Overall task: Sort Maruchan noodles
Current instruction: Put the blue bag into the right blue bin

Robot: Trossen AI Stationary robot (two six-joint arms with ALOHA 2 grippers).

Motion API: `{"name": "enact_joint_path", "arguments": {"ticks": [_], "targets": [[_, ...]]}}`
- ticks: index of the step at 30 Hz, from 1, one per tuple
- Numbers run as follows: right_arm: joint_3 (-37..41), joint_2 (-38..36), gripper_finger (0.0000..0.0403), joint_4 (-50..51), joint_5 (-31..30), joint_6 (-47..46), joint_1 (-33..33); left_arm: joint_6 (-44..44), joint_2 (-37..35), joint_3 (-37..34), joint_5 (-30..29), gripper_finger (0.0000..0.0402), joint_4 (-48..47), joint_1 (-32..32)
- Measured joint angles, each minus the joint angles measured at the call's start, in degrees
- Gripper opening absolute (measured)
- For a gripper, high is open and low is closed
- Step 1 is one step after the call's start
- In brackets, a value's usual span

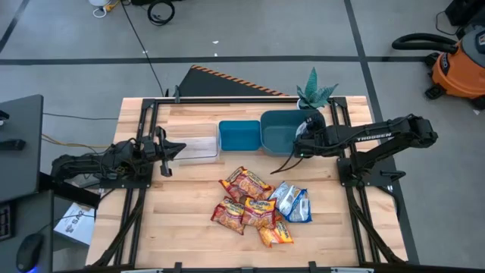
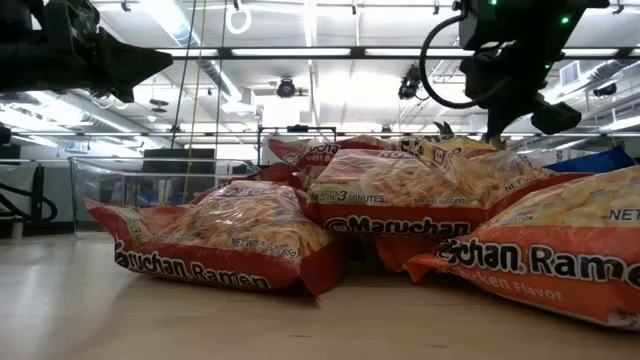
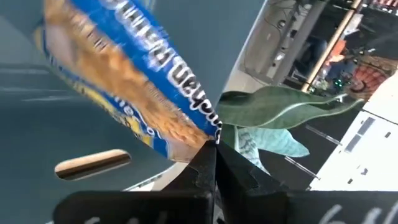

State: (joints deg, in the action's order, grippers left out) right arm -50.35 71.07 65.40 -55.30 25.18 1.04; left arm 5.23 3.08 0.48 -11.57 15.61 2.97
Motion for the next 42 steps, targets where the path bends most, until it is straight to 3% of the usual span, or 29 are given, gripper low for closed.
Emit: {"name": "enact_joint_path", "arguments": {"ticks": [5,11,20,26,29,33,42], "targets": [[0.00,0.00,0.0013,-6.60,6.59,3.17,0.17,-0.02,-0.01,-0.01,0.00,0.0018,0.01,0.01],[0.00,0.00,0.0039,-17.43,23.79,6.01,2.15,0.00,-0.01,-0.01,0.00,0.0018,0.01,0.01],[0.00,0.00,0.0128,-26.61,27.76,6.37,2.62,-0.01,0.00,0.00,0.00,0.0018,0.00,-0.01],[0.00,0.00,0.0150,-27.04,28.50,-2.97,3.13,-0.02,-0.01,-0.01,0.00,0.0018,0.00,-0.01],[0.00,0.00,0.0149,-25.86,33.70,-10.11,4.40,0.00,-0.01,-0.01,0.00,0.0018,-0.01,-0.01],[0.00,0.00,0.0148,-26.04,45.22,-18.60,4.50,-0.01,0.00,-0.01,0.00,0.0018,0.00,0.00],[0.00,0.36,0.0147,-27.87,50.99,-31.86,-7.25,-0.02,0.01,0.01,0.00,0.0018,0.01,-0.01]]}}
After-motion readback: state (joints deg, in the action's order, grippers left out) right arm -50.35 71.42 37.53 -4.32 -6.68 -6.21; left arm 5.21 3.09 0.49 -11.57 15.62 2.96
